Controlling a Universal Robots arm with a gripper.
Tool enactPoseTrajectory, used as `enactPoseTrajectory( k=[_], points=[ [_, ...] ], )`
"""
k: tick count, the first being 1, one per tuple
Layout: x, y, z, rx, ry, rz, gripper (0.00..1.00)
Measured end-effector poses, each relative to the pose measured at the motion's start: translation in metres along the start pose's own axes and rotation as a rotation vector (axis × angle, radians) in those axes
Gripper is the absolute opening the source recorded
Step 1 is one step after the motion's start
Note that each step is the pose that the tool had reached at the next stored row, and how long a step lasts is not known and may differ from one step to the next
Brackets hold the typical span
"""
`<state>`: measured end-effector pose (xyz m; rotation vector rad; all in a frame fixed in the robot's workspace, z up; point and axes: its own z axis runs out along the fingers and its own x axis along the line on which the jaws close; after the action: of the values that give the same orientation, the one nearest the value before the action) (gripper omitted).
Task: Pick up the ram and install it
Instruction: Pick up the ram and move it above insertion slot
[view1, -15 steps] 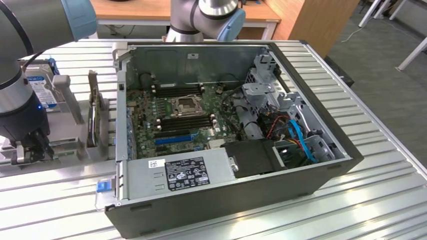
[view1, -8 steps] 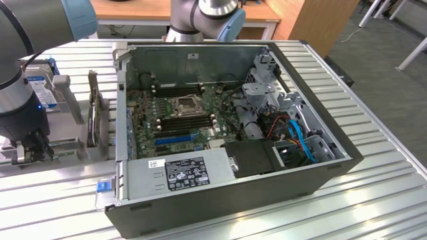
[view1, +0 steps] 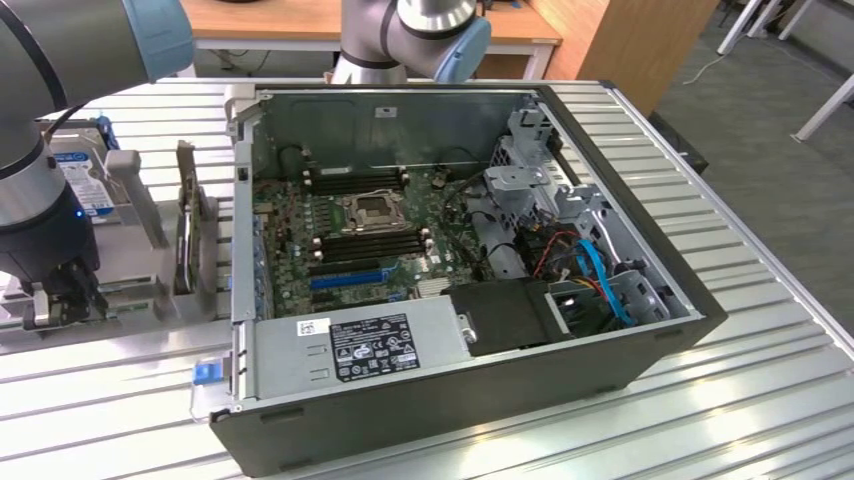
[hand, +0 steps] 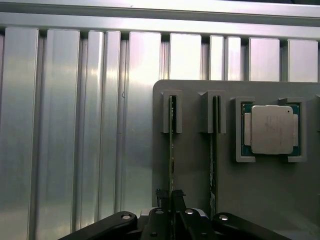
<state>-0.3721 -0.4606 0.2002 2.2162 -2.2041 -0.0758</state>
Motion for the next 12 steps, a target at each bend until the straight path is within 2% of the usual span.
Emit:
enactPoseTrajectory(
  k=[8, 12],
  points=[
    [0.0000, 0.0000, 0.0000, 0.0001, -0.0001, 0.000, 0.15],
    [0.0000, 0.0000, -0.0001, 0.0001, 0.0000, 0.000, 0.12]
  ],
)
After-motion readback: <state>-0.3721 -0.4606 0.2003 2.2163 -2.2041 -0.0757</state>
